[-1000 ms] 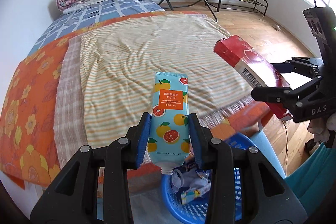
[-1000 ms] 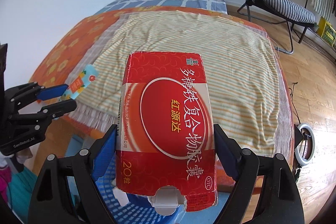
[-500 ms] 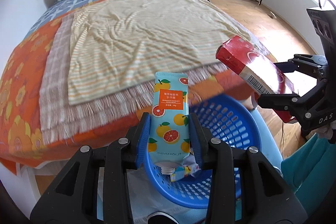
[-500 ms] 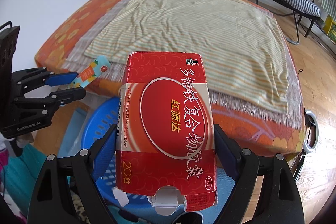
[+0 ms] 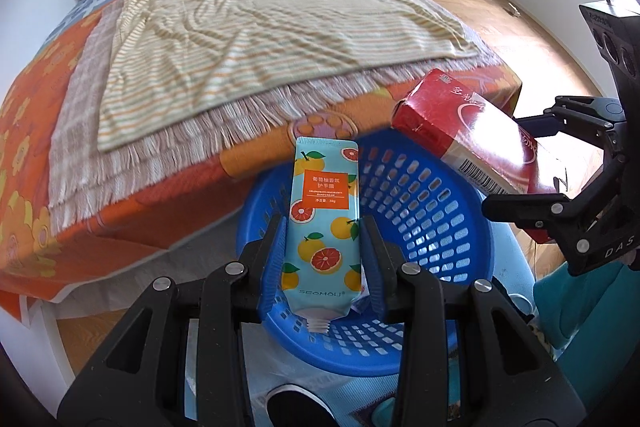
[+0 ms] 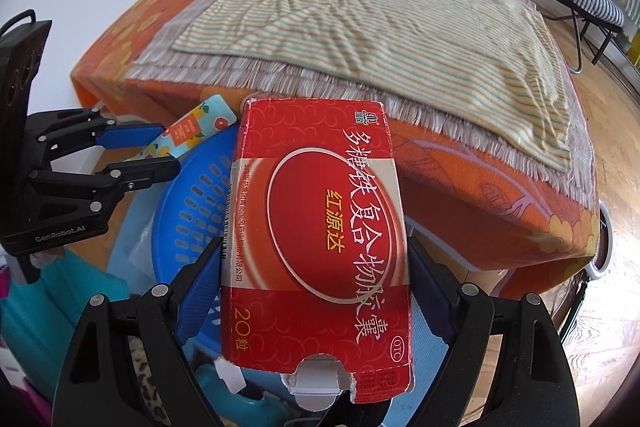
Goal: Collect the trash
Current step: 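Carry the tube and red box over the blue basket with both tools, then open both tools to drop the tube and red box into the basket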
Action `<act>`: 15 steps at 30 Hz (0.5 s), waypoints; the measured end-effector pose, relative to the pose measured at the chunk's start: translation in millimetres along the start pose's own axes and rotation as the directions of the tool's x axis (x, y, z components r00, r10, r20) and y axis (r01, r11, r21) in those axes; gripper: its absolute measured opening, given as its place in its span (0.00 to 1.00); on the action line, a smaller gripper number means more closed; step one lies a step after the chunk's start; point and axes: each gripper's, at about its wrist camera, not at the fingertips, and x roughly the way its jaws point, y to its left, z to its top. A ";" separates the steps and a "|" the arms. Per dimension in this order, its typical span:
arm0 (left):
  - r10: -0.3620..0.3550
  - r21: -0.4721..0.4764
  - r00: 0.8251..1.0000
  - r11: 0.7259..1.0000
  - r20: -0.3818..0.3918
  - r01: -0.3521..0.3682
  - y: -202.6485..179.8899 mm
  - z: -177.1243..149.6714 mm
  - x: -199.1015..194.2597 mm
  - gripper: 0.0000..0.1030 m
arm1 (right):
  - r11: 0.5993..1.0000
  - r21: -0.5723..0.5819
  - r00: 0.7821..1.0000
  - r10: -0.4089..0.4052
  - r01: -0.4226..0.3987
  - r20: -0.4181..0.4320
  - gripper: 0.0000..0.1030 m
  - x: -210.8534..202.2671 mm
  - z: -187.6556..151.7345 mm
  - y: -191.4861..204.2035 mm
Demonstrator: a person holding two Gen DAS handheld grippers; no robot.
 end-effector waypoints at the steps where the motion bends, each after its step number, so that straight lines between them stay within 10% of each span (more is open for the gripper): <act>1: -0.001 0.001 1.000 1.000 -0.003 0.001 -0.8 -1.7 0.8 0.36 | 1.000 -0.002 1.000 0.002 -0.002 -0.005 0.83 1.5 -1.3 0.9; 15: -0.006 -0.019 0.999 1.000 -0.036 0.006 2.5 -10.3 8.4 0.36 | 1.000 -0.022 0.998 0.014 -0.016 -0.061 0.84 16.0 -8.0 8.4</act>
